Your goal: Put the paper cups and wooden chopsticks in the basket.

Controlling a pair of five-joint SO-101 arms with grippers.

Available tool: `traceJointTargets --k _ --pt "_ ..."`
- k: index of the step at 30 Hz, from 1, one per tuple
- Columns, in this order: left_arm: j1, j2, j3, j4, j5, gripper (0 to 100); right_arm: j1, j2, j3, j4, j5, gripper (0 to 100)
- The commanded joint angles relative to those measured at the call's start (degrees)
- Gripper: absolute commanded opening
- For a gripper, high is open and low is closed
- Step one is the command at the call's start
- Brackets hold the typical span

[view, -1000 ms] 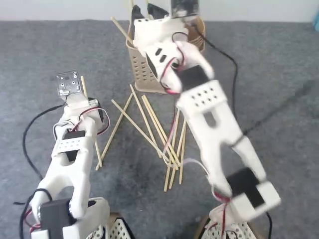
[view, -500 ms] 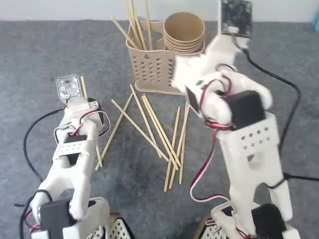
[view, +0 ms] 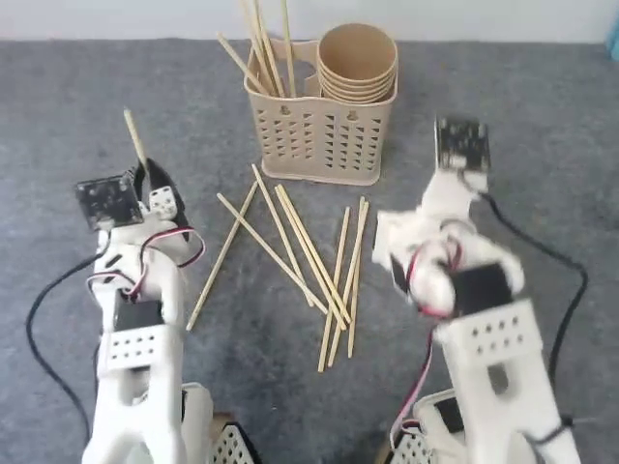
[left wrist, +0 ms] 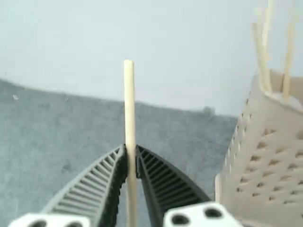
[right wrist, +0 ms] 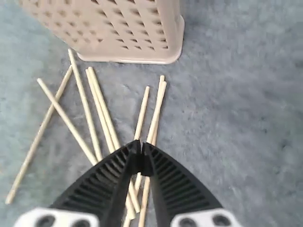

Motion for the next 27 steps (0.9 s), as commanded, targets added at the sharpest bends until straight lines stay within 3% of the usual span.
traceJointTargets --k 1,4,8,14,27 --pt "0.53 -7.65 -1.98 -0.97 -0.26 1 0.48 -7.87 18.11 -13.32 3.16 0.8" --pt "0.53 -8.70 -7.34 -0.62 -0.26 1 1.54 -7.25 26.29 -21.41 6.42 0.8" --pt "1.32 -8.62 -17.10 -0.53 -0.18 1 2.59 -7.60 34.99 -31.87 5.36 0.8" --pt "10.55 -6.86 -27.30 -0.53 -0.18 1 2.59 -7.60 42.90 -45.32 0.70 0.8" --pt "18.90 33.41 -66.59 2.64 -0.18 1 2.42 -7.60 45.27 -48.22 0.97 0.8"
